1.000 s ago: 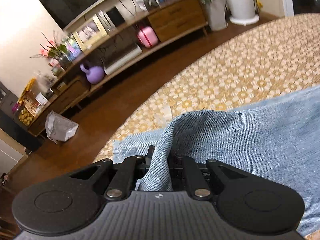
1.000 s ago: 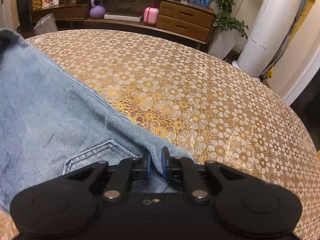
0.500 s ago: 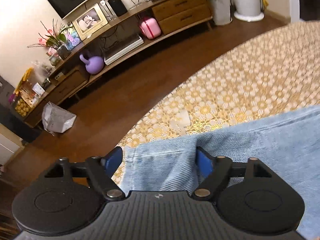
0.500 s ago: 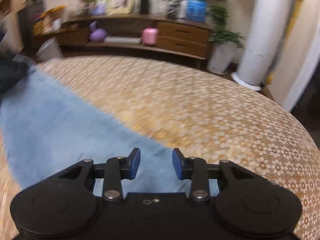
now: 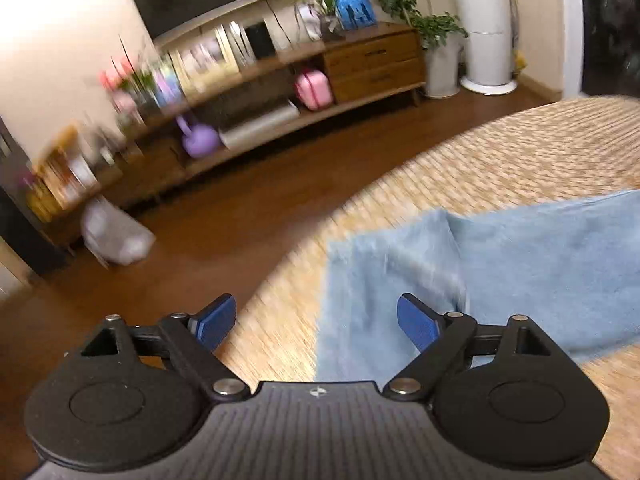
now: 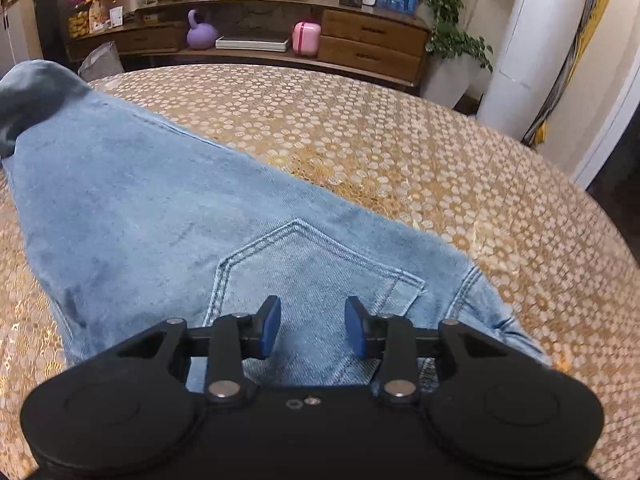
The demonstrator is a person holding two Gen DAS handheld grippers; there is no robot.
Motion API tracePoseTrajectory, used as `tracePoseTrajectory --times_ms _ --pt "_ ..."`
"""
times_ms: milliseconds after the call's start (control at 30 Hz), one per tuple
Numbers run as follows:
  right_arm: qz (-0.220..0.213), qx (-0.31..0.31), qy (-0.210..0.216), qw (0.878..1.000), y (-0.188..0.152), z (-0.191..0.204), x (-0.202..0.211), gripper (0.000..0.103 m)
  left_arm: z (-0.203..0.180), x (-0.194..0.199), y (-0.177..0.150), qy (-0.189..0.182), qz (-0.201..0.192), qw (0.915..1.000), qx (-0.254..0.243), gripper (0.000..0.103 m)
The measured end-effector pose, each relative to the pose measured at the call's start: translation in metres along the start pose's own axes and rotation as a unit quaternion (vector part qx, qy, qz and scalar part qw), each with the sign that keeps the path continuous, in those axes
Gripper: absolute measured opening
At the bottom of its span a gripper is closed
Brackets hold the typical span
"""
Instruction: Fold clothes
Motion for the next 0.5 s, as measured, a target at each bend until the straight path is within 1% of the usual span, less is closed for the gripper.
tracePoseTrajectory --times_ms 33,100,200,333,433,467,500 --pt "0.0 0.002 -0.003 1.0 -0.001 0.001 0.003 0.103 -0.002 -0.005 -0.01 -0.006 0.013 0.9999 0.001 0.088" --pt "0.0 -0.004 -0.007 1.0 -0.003 0.0 0.008 0.103 -0.012 -0.015 -0.028 -0.017 0.026 0.9995 -0.004 0.088" --pt "0.003 -0.012 -0.012 1.0 -0.007 -0.002 0.013 0.103 -0.034 -0.033 -0.047 -0.049 0.04 0.998 -0.007 0.088" --pt "0.018 -0.016 -0.017 1.0 -0.016 -0.005 0.013 0.103 -0.06 -0.058 -0.058 -0.066 0.053 0.9963 -0.017 0.088" --pt "0.022 -0.022 -0.018 0.999 -0.023 -0.008 0.009 0.103 -0.065 -0.065 -0.061 -0.085 0.05 0.9951 0.003 0.088" --pt "0.021 -0.027 -0.016 0.999 -0.024 -0.01 0.007 0.103 -0.066 -0.067 -0.061 -0.093 0.05 0.9943 0.011 0.076" --pt "0.021 -0.032 -0.013 0.999 -0.025 -0.012 0.006 0.103 -0.066 -0.068 -0.06 -0.104 0.053 0.993 0.021 0.059"
Point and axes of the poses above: each gripper's, at about its wrist camera, not at the fingertips, and x roughly against the way its jaws point, z to its left, y to its top, the point moved 6 cm from there along -x, roughly the way its jaws point, and after that the axes turned 9 degrees about y, right-handed, at the moved point
